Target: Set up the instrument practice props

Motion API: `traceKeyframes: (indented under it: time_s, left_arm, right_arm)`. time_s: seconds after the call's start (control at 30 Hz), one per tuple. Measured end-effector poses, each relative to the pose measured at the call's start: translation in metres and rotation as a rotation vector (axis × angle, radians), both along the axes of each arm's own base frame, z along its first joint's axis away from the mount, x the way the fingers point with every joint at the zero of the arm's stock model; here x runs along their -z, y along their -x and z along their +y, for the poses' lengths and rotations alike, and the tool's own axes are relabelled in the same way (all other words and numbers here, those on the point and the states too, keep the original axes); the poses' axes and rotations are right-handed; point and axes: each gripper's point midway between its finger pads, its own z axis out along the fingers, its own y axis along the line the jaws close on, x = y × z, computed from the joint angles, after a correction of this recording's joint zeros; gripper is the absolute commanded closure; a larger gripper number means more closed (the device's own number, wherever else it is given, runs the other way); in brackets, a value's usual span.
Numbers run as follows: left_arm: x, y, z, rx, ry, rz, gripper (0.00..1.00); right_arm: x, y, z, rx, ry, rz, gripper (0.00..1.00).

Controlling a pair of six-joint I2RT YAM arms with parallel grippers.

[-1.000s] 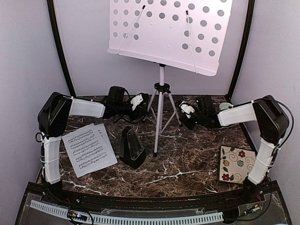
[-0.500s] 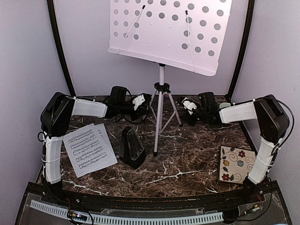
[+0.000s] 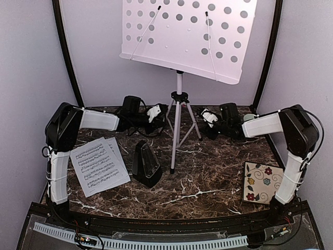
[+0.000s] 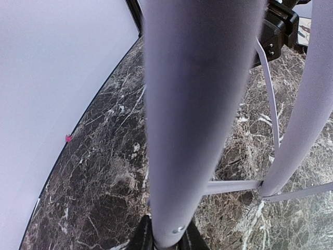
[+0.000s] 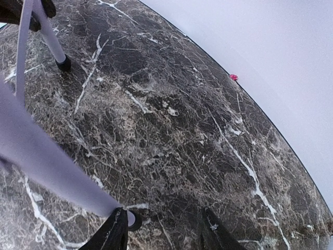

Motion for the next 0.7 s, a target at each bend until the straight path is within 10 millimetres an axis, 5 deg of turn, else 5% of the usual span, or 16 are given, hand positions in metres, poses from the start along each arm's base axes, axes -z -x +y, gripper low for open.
traceKeyframes:
  time_s: [0.33,0.7]
  left_arm:
    - [0.0,-0.001,0.0,-0.011,-0.004,-0.009,0.83]
    - [-0.002,-0.003,-0.001,-0.021,-0.002,-0.013,0.88]
  right_arm:
    - [-0.006,0.036,0.003,-0.073,0.023,0.016,0.5]
    - [0.011,0.018,0.011,-0.042,0.015,0.026,0.62]
